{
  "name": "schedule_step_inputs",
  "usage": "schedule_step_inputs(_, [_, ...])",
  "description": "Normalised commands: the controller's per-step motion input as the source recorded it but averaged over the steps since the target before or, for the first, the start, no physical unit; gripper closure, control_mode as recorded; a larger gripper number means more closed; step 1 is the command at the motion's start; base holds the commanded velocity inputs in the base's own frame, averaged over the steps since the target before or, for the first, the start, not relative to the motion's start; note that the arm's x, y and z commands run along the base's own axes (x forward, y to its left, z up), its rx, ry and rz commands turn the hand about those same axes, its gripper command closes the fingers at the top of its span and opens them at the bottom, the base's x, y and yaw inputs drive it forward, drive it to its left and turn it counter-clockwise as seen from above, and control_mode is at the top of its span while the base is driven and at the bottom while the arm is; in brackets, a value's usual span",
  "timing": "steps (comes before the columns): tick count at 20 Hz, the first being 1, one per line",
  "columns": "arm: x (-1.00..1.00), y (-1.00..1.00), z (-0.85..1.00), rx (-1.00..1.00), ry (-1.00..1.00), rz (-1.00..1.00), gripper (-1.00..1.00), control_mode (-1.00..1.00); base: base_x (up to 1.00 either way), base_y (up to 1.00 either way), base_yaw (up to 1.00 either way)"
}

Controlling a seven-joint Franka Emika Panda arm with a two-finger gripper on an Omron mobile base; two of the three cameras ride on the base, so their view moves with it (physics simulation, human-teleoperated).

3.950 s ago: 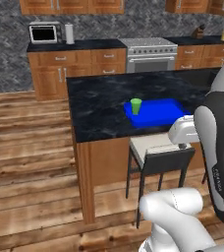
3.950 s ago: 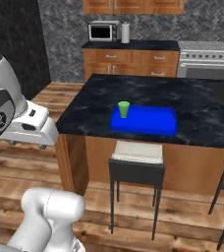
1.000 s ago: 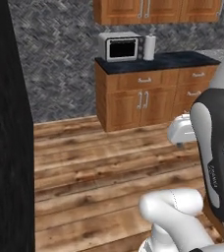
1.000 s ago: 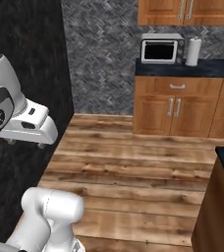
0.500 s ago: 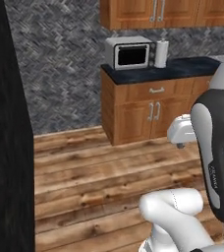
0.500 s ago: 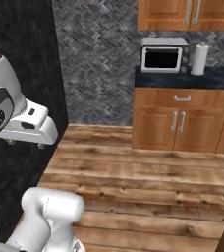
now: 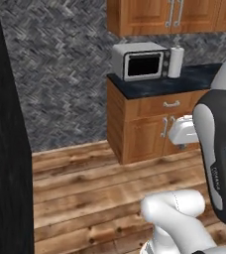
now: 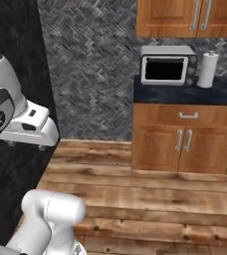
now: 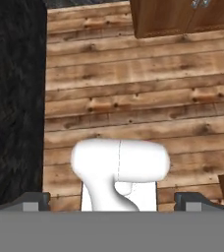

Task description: There is a tray on the dining counter. Grab the cup, mug, and pitcher and place them on the tray. The pitcher may be placed next to the tray if it cannot fit the tray.

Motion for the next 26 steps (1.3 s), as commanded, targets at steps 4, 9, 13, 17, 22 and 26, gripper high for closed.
schedule_step_inputs(4, [0.00, 0.00, 0.00, 0.00, 0.00, 0.00, -1.00, 1.00, 0.73, 0.39, -0.33])
schedule_step_inputs(9, [0.00, 0.00, 0.00, 0.00, 0.00, 0.00, -1.00, 1.00, 0.66, 0.55, -0.58])
schedule_step_inputs(13, [0.00, 0.00, 0.00, 0.00, 0.00, 0.00, -1.00, 1.00, 0.53, 0.41, -0.73])
schedule_step_inputs(17, [0.00, 0.00, 0.00, 0.00, 0.00, 0.00, -1.00, 1.00, 0.47, 0.44, -0.72])
schedule_step_inputs(22, [0.00, 0.00, 0.00, 0.00, 0.00, 0.00, -1.00, 1.00, 0.49, 0.57, -0.71])
schedule_step_inputs(26, [0.00, 0.00, 0.00, 0.00, 0.00, 0.00, -1.00, 1.00, 0.53, 0.65, -0.70])
